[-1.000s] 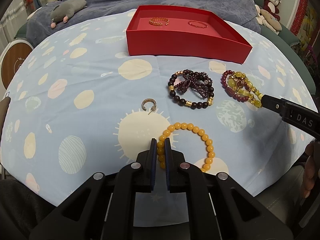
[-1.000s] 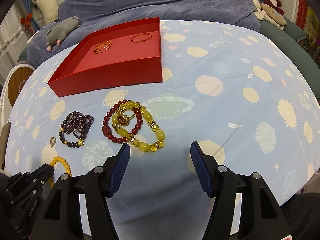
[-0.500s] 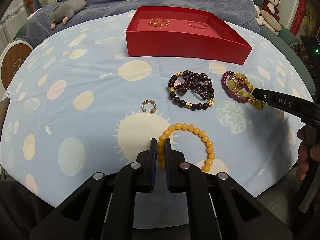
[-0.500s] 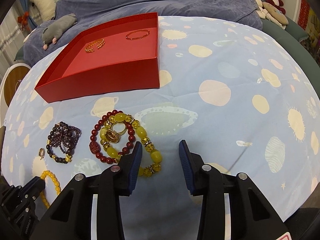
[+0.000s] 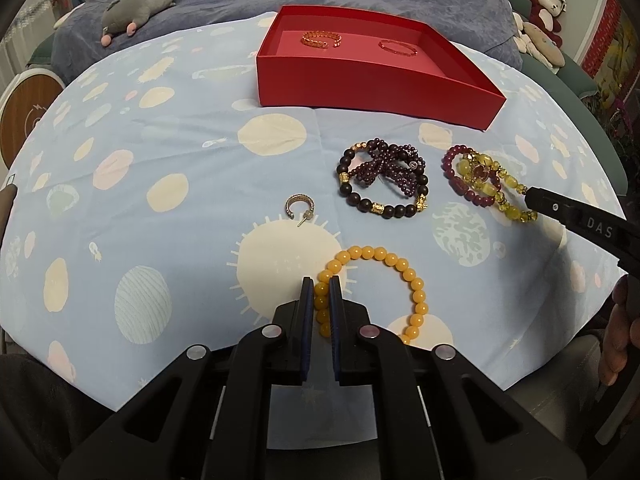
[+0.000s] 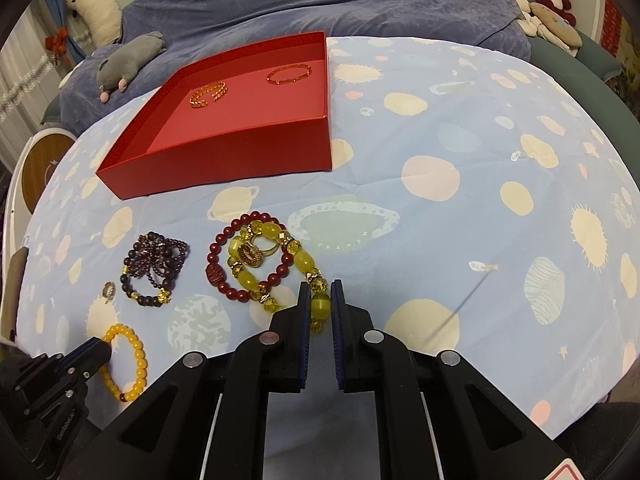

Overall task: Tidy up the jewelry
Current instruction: 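Grasp the yellow amber bead bracelet with the left tool while the right tool grasps the yellow-and-red beaded bracelet, then carry both bead bracelets into the red box and open both tools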

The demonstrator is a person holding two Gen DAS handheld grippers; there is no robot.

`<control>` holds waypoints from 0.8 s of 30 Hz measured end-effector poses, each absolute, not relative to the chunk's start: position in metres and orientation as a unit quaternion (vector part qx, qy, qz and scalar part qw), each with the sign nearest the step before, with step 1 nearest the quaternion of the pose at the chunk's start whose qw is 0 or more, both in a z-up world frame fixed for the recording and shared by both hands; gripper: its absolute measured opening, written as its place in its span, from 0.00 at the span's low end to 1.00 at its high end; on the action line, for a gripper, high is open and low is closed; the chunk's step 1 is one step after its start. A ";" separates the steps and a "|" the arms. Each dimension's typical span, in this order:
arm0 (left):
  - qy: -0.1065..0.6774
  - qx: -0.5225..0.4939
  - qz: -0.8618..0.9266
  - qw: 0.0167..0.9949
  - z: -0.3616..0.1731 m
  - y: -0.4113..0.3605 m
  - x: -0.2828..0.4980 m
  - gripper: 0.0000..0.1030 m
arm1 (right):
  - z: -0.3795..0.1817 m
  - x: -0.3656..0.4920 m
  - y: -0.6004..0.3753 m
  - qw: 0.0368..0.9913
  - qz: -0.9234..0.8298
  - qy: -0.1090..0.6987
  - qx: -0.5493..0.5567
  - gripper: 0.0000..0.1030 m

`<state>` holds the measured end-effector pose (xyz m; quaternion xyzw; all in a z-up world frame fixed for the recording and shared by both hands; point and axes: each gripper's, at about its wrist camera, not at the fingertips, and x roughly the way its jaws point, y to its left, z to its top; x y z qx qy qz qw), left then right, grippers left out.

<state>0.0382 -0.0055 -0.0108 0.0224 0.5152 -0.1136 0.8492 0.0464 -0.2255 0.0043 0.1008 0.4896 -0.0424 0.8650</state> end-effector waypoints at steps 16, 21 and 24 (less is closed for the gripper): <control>0.505 0.003 -0.133 0.853 0.032 -0.003 0.042 0.07 | 0.077 0.031 -0.230 0.884 -0.004 0.443 0.148 0.09; 0.492 0.003 -0.150 0.857 0.060 -0.010 0.055 0.07 | 0.103 0.038 -0.228 0.893 0.011 0.426 0.143 0.09; 0.483 0.011 -0.161 0.861 0.077 -0.017 0.069 0.07 | 0.118 0.049 -0.226 0.898 0.022 0.419 0.136 0.09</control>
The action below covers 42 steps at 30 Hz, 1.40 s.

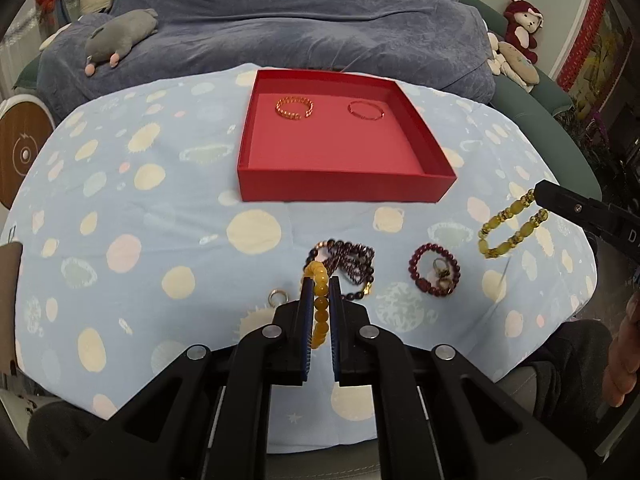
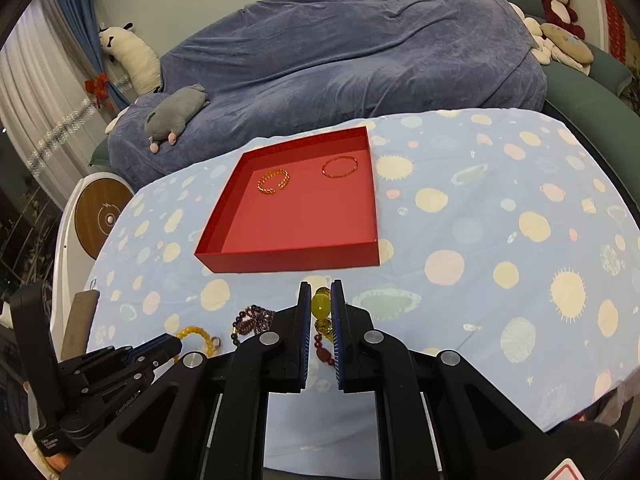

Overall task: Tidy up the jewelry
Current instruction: 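Carry both bead bracelets into the red box and open both tools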

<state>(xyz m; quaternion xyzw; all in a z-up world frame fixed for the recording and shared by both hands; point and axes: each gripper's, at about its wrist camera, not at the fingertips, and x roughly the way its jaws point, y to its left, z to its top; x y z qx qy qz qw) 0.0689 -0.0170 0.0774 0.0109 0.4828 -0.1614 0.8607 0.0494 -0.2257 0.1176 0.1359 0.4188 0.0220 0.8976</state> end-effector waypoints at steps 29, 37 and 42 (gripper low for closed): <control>0.491 0.009 -0.190 0.850 0.049 -0.075 0.286 0.07 | 0.055 0.270 -0.213 0.880 0.042 0.465 0.089 0.09; 0.502 0.022 -0.169 0.848 0.023 -0.067 0.295 0.07 | 0.030 0.281 -0.223 0.873 0.022 0.481 0.076 0.09; 0.498 0.028 -0.152 0.853 0.018 -0.064 0.295 0.11 | 0.029 0.281 -0.224 0.877 0.010 0.477 0.064 0.16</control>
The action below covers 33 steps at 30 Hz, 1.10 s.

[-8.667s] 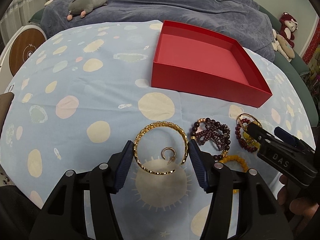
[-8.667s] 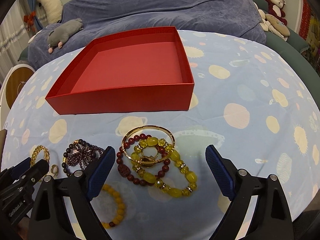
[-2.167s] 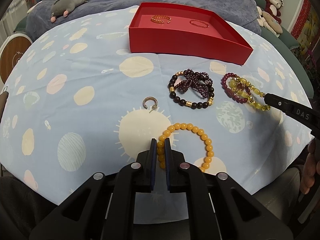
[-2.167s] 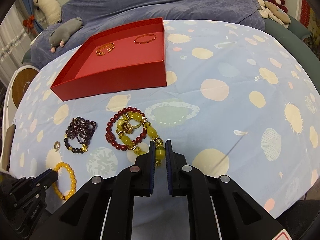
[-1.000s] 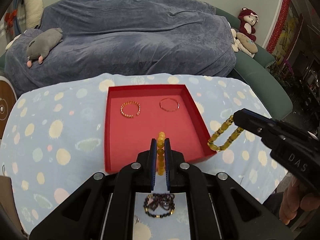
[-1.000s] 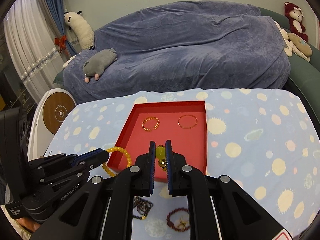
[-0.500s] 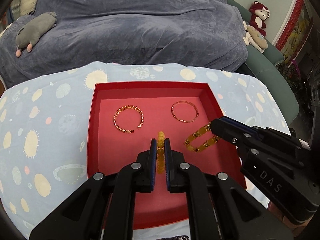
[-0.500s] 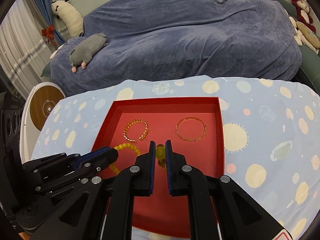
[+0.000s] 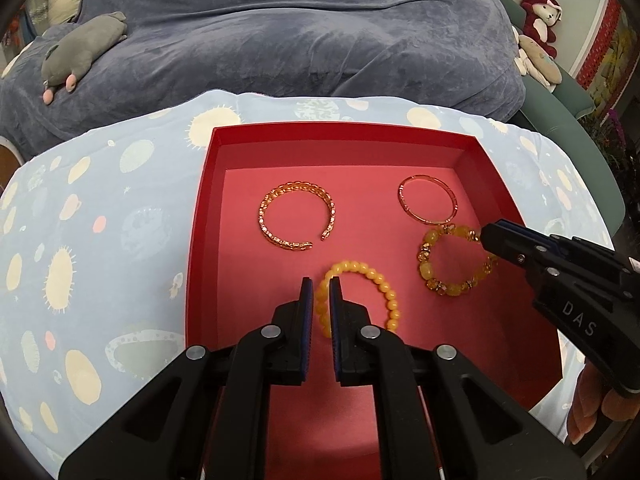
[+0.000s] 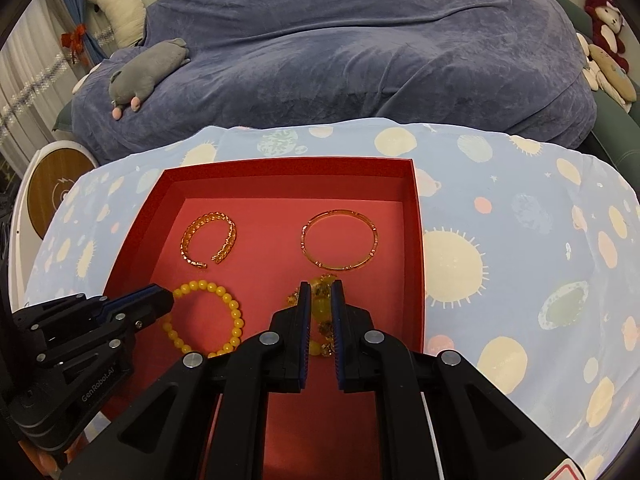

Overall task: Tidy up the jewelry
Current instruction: 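Carry both bead bracelets into the red box and open both tools, then lift both tools out of the box toward the dark bracelets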

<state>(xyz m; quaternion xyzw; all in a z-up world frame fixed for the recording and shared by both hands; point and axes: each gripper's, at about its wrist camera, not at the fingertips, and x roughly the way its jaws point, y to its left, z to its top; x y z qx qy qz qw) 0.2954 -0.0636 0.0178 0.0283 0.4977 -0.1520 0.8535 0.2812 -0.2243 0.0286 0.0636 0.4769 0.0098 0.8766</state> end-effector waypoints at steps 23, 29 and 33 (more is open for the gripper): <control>0.457 0.013 -0.149 0.877 0.076 -0.040 0.196 0.37 | 0.076 0.161 -0.226 0.892 -0.004 0.447 0.070 0.34; 0.474 0.010 -0.149 0.868 0.062 -0.032 0.151 0.38 | 0.056 0.114 -0.226 0.879 -0.016 0.471 0.073 0.34; 0.490 0.005 -0.144 0.860 0.047 -0.026 0.124 0.38 | 0.041 0.086 -0.224 0.870 -0.022 0.487 0.072 0.34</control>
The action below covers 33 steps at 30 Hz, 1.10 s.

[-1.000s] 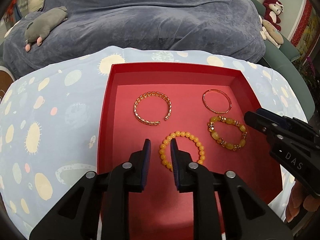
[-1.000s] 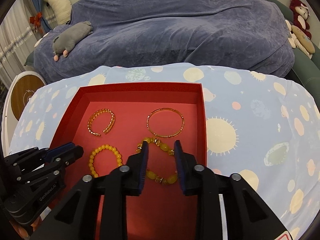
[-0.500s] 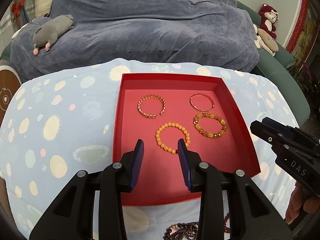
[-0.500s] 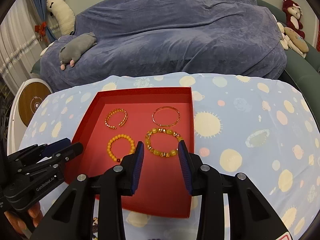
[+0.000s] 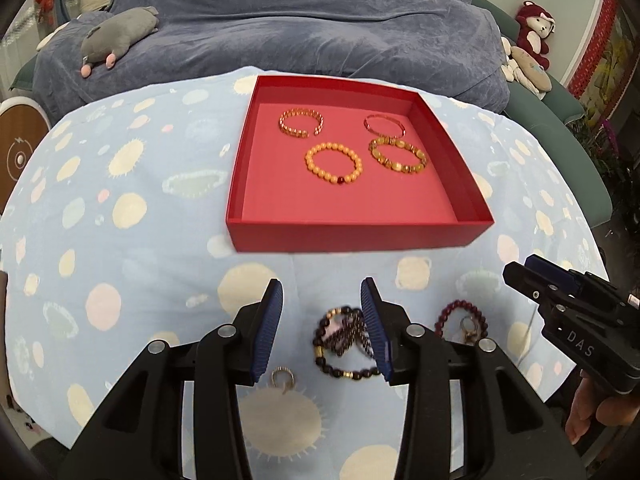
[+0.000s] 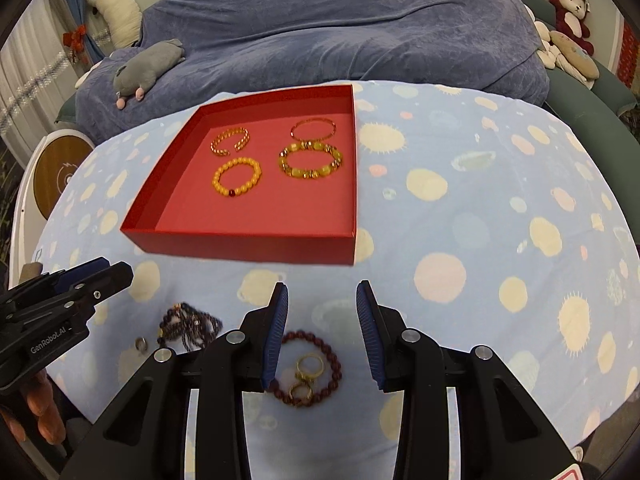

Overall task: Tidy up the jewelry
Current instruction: 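Lift both tools out of the box toward the dark bracelets, then grasp the dark garnet bead bracelet with the left tool while the right tool grasps the red bead bracelet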

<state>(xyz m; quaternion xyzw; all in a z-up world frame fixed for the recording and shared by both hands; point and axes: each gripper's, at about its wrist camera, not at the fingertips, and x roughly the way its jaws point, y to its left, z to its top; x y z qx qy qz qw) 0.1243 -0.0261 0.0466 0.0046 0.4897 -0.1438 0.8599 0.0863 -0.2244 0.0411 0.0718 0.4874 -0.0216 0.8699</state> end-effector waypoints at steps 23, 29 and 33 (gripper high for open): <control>0.521 -0.023 -0.122 0.845 0.009 -0.007 0.078 0.38 | 0.000 0.067 -0.224 0.852 -0.041 0.516 0.077 0.27; 0.521 -0.022 -0.123 0.844 0.005 -0.012 0.084 0.38 | -0.012 0.070 -0.219 0.845 -0.036 0.529 0.066 0.16; 0.521 -0.022 -0.128 0.843 0.002 -0.015 0.089 0.37 | -0.015 0.067 -0.218 0.846 -0.033 0.528 0.061 0.12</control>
